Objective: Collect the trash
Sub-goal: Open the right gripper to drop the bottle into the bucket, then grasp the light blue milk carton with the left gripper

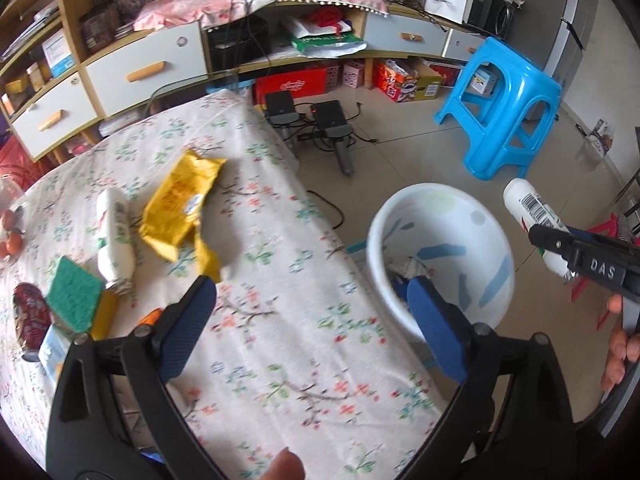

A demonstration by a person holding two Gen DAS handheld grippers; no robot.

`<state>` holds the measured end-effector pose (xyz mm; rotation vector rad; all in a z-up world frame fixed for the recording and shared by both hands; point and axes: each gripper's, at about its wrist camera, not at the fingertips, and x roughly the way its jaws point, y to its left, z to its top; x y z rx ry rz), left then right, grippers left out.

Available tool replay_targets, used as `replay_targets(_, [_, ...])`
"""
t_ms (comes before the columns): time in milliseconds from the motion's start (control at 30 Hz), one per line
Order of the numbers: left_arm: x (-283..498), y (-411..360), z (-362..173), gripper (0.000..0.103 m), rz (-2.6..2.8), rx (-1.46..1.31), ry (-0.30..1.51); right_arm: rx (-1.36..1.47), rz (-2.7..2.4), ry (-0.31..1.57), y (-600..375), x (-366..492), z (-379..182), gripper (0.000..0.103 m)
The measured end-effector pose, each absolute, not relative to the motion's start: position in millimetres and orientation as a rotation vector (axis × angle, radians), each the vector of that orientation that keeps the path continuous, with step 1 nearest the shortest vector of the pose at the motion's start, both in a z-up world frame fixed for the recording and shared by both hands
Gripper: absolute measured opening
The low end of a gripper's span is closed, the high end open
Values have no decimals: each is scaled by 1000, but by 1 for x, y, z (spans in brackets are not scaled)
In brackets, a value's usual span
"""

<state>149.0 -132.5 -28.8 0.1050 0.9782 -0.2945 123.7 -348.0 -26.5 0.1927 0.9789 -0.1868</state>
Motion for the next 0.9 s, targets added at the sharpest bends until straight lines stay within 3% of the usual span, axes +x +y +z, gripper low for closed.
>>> replay_targets(267, [139, -94, -20, 100, -257, 96, 972, 203, -174, 972, -341, 135, -31, 41])
replay_targets(300, [138, -89, -19, 100, -258, 91, 971, 199, -178, 973, -339, 137, -32, 46])
replay_targets(367, [134, -80, -16, 102, -256, 83, 971, 193, -191, 965, -336, 139, -30, 79])
replay_targets(400, [132, -75, -15, 102, -252, 78, 968, 192, -194, 957, -334, 139, -29, 81])
replay_targets(900, [120, 21, -14, 102, -98, -61, 979, 126, -80, 1013, -270, 141, -26, 85])
